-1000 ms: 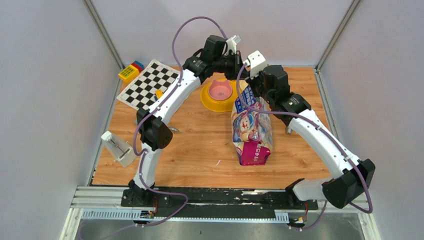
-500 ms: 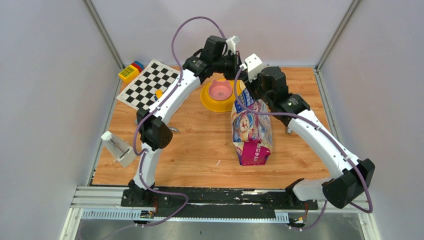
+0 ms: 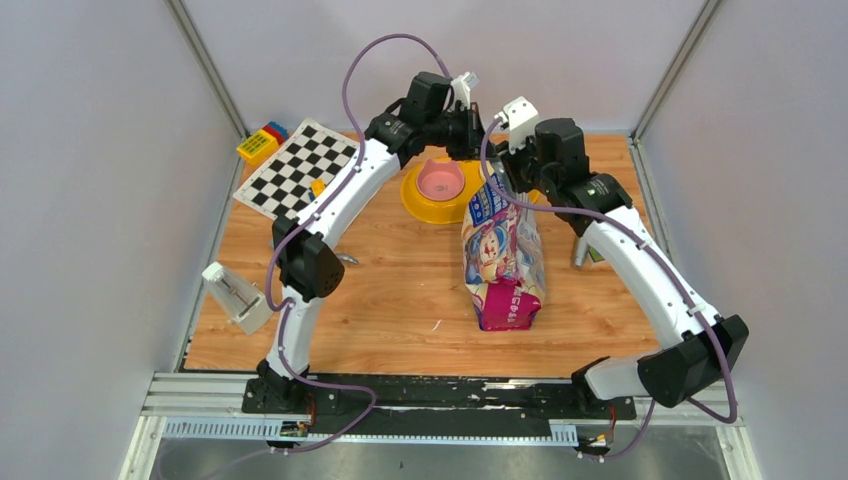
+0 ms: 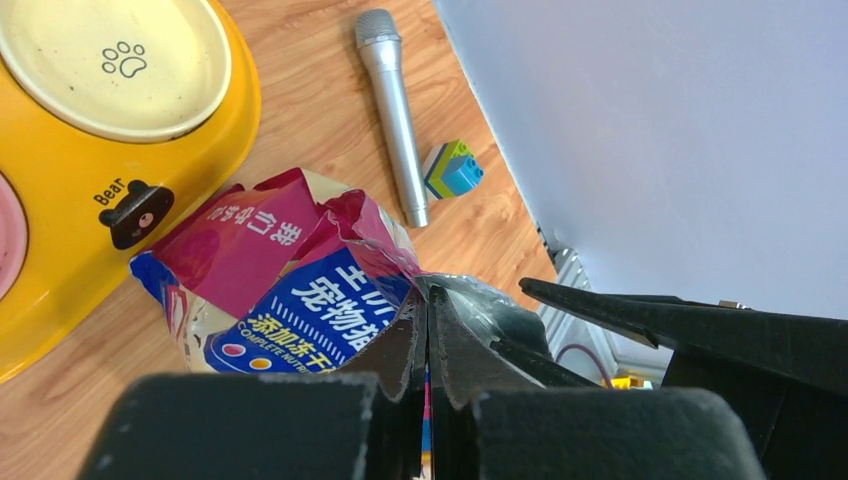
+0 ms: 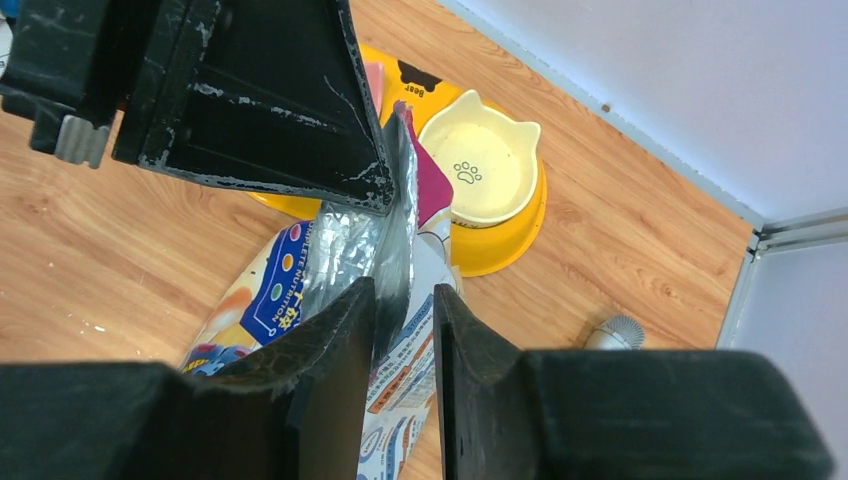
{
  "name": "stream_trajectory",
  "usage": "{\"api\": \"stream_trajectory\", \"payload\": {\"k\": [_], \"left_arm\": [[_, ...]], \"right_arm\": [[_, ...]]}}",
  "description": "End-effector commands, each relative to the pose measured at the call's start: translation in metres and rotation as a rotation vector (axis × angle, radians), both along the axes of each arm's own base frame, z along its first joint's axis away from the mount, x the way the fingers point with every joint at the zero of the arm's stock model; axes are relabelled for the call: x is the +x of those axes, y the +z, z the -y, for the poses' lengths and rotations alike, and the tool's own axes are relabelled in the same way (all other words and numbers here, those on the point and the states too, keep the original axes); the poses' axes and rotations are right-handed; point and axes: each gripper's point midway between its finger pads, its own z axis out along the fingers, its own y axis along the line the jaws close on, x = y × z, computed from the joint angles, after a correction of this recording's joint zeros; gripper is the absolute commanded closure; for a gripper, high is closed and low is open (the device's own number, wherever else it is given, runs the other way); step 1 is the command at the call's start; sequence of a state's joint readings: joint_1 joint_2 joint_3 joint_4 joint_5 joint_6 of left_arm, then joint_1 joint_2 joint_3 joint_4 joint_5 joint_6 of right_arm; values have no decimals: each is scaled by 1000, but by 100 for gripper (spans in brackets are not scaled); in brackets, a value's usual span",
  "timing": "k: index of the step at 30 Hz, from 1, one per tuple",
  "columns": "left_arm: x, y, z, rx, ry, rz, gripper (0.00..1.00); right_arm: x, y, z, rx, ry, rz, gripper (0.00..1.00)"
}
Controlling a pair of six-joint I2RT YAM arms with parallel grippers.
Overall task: Serve the pet food
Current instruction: Open the pet food bag at the center of the board.
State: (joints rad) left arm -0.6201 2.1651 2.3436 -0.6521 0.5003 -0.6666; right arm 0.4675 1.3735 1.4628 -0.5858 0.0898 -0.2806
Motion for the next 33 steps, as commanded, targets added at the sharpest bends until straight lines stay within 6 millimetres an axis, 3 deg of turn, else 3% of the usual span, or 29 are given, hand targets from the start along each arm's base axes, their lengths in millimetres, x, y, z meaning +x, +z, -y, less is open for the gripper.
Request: {"api": "stream_trajectory", "payload": {"k": [1, 6, 12, 14, 23, 33], "left_arm": [[-8, 32, -12, -19, -2, 77, 100], [-9, 33, -13, -17, -3, 81, 100], [-11, 37, -13, -25, -7, 85, 100], [-12, 39, -13, -28, -10, 87, 100], [-18, 42, -13, -38, -27, 85, 100], [-25, 33, -10, -38, -50, 48, 100]], "right_arm": [[-5, 3, -5, 39, 18, -41, 72], [-5, 5, -3, 45, 15, -42, 80], [-2, -17, -5, 29, 9, -104, 90], [-1, -18, -5, 29, 5, -107, 100], [11, -4, 17, -98, -82, 31, 100], [16, 3, 19, -233, -148, 189, 100]]}}
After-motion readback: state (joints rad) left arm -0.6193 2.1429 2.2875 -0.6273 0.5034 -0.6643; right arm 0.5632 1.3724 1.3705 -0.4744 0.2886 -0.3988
